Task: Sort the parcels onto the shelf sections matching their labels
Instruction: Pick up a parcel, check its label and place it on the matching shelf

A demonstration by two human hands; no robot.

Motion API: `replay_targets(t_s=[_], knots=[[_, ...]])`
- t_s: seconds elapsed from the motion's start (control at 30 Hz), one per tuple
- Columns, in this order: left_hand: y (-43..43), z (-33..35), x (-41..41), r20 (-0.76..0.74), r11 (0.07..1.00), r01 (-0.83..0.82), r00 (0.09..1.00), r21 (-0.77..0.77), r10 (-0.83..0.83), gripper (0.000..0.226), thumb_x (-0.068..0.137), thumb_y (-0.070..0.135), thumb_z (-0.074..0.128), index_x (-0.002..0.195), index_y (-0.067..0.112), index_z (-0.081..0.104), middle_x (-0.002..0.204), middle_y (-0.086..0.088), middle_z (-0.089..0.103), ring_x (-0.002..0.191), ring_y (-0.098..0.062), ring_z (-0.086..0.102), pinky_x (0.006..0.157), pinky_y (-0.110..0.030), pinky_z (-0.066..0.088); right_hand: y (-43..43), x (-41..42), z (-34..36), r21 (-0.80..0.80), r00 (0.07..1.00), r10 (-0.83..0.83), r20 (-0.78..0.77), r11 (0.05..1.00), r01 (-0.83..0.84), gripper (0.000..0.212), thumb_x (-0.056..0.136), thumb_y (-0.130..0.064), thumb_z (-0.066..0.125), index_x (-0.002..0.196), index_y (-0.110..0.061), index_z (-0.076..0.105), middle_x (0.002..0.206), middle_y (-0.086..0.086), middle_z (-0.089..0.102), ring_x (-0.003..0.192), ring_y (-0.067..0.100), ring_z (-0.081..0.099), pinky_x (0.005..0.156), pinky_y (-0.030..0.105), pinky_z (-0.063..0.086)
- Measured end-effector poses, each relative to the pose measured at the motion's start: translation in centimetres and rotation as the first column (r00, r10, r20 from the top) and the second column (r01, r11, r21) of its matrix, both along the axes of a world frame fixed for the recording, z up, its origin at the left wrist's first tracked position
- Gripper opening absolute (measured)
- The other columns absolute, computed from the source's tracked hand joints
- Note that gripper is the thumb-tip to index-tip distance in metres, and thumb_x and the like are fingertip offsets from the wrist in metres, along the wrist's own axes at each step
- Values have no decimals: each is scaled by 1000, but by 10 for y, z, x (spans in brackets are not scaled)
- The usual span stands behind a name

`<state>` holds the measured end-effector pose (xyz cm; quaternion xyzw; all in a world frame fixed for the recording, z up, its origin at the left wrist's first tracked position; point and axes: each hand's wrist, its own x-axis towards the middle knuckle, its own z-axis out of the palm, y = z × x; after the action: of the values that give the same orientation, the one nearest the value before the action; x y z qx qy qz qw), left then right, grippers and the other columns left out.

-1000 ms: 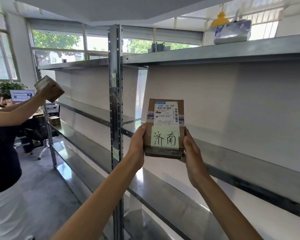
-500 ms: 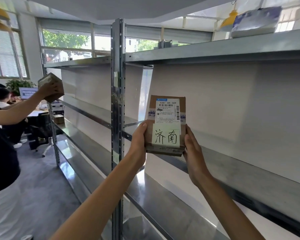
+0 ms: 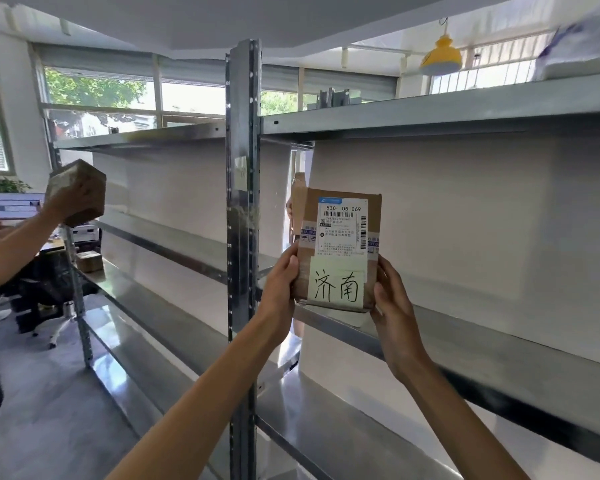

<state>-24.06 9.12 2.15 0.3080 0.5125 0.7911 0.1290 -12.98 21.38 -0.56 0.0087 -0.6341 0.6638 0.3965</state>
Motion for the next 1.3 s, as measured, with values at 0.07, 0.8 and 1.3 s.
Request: replay_targets(t_s=[0.07,0.8,1.3], knots=[[-3,0,-17,-14,999,33,999,-7,-33,36,102,23,31,133,18,49,125,-11,63,112,-30,61,91,-45,53,-6,-12,0,2,999,-33,-8,999,33,42,99,-13,37,137,-32,40,134,-7,54,116,7,56,75,19,53],[30,-6,-81,-96,978,207,974,5,-205,41,101,16,30,140,23,42,126,2,62,107,-14,65,83,-34,57,26,-52,-2,3,987,-160,-33,987,160,49,95,6,40,137,-18,43,139,0,53,129,20,50,101,51,45],[58,-12,-122,-154,962,263,950,-78,-272,35,102,21,32,132,32,46,104,23,70,97,-5,68,74,-22,56,30,-76,-4,21,948,-317,19,948,316,46,96,0,42,131,-29,47,133,-6,57,123,17,55,93,41,52]])
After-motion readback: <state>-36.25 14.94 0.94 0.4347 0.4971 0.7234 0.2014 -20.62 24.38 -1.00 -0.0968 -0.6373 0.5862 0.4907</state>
